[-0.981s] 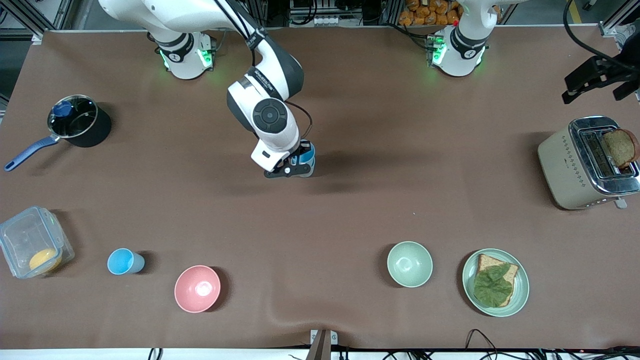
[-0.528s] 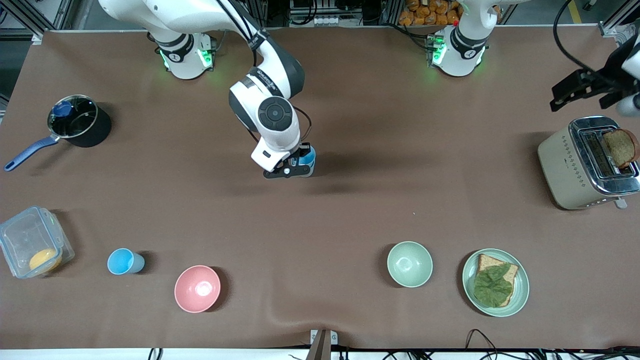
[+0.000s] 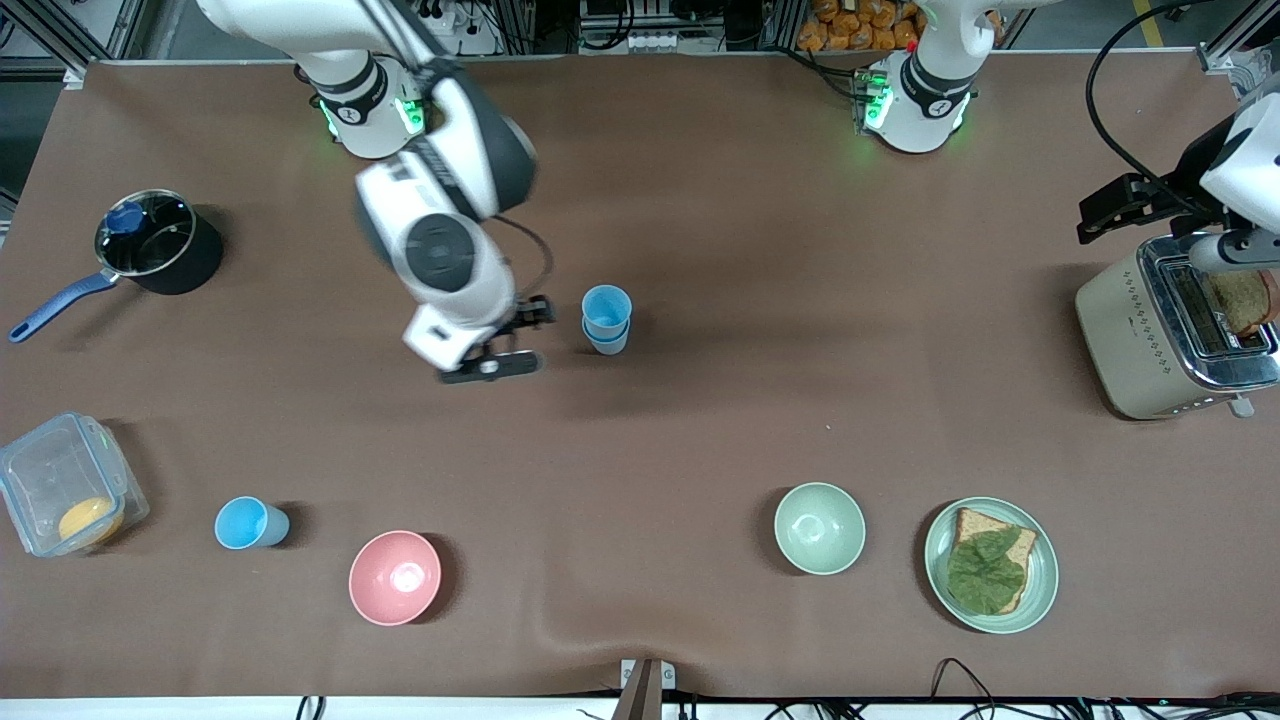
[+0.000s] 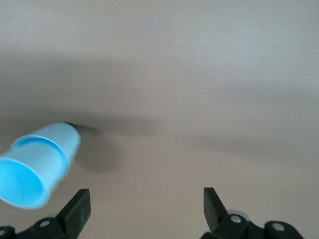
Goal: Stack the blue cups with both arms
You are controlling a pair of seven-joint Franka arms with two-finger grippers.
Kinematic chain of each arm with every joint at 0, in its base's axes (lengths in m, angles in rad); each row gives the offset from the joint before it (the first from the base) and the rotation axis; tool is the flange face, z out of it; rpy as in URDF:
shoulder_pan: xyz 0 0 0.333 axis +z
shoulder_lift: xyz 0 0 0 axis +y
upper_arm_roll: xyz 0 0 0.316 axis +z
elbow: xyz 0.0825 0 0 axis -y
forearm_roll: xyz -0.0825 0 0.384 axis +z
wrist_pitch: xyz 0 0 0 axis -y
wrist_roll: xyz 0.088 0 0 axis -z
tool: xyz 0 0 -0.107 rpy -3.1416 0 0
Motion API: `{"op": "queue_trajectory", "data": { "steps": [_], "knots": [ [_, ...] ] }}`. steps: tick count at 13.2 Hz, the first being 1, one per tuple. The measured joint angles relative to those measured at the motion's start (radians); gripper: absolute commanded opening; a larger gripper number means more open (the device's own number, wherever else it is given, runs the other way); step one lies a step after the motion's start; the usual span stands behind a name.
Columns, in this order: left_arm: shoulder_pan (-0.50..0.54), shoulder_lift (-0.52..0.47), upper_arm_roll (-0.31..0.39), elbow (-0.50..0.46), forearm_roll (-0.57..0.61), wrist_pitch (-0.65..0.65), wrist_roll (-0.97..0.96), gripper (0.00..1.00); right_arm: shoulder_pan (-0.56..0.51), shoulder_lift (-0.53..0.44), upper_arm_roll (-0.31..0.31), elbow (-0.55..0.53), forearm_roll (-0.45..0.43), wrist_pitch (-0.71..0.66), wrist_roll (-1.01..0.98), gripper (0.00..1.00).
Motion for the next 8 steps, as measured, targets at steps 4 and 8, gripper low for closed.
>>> {"op": "queue_trajectory", "data": {
  "steps": [4, 8],
  "knots": [
    [-0.016, -0.001, -0.001, 0.0, 0.0, 0.029, 0.0, 1.0, -0.215, -0.139, -0.006, -0.098, -0.003, -0.063, -0.235, 1.0],
    [-0.017, -0.002, -0.001, 0.001, 0.003, 0.063, 0.0, 1.0, -0.387, -0.292, -0.007, -0.16, -0.003, -0.06, -0.307, 1.0]
  ]
}}
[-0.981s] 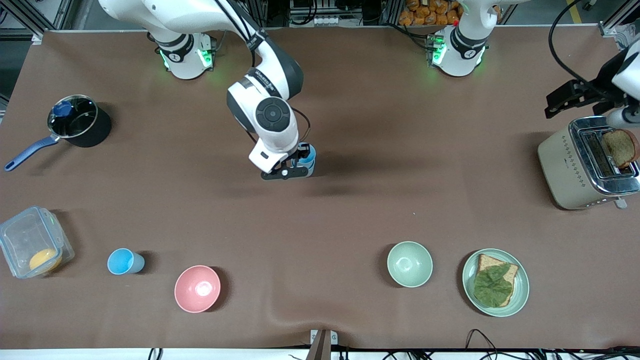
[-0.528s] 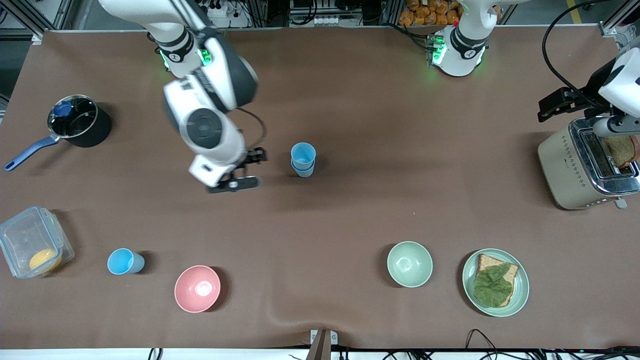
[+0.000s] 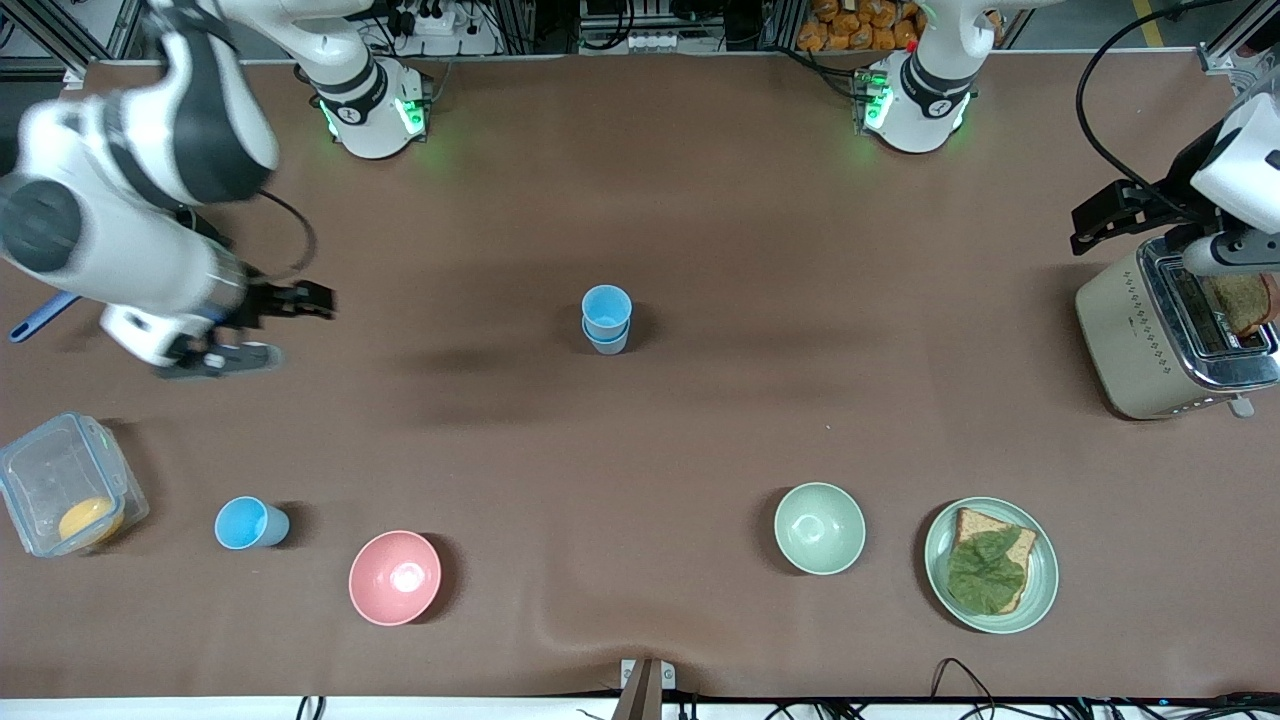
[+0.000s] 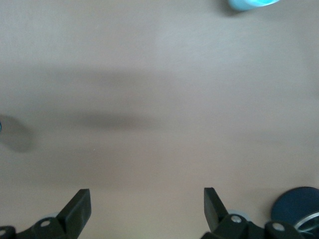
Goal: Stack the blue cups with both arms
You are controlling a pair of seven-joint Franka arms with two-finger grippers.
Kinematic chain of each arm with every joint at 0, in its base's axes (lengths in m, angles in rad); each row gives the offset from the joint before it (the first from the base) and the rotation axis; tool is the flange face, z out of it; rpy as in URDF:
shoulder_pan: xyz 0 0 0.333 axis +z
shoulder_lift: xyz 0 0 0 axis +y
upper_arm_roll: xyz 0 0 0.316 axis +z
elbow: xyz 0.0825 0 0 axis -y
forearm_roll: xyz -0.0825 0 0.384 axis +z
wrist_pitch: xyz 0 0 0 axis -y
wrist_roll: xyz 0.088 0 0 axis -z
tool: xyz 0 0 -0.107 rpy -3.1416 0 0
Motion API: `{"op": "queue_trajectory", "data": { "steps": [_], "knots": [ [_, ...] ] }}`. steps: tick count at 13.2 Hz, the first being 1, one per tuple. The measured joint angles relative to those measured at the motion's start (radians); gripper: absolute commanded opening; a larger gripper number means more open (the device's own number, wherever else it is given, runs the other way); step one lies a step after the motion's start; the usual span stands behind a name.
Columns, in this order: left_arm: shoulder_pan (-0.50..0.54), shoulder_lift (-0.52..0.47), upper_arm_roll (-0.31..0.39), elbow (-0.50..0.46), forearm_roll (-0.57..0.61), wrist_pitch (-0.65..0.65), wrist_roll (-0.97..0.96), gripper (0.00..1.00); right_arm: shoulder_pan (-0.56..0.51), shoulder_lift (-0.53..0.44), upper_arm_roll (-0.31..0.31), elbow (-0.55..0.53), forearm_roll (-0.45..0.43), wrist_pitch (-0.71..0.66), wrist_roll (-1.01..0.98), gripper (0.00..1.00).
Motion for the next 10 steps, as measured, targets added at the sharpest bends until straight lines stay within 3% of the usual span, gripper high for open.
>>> {"op": "queue_trajectory", "data": {
  "steps": [4, 10],
  "knots": [
    [0.0, 0.001, 0.005, 0.006, 0.0, 0.009, 0.0, 1.0, -0.049, -0.117, -0.037, 0.005, 0.0, -0.034, 0.002, 1.0],
    [0.0, 0.003, 0.005, 0.014, 0.0, 0.01, 0.0, 1.0, -0.053, -0.124, -0.08, 0.139, 0.001, -0.187, -0.006, 1.0]
  ]
}}
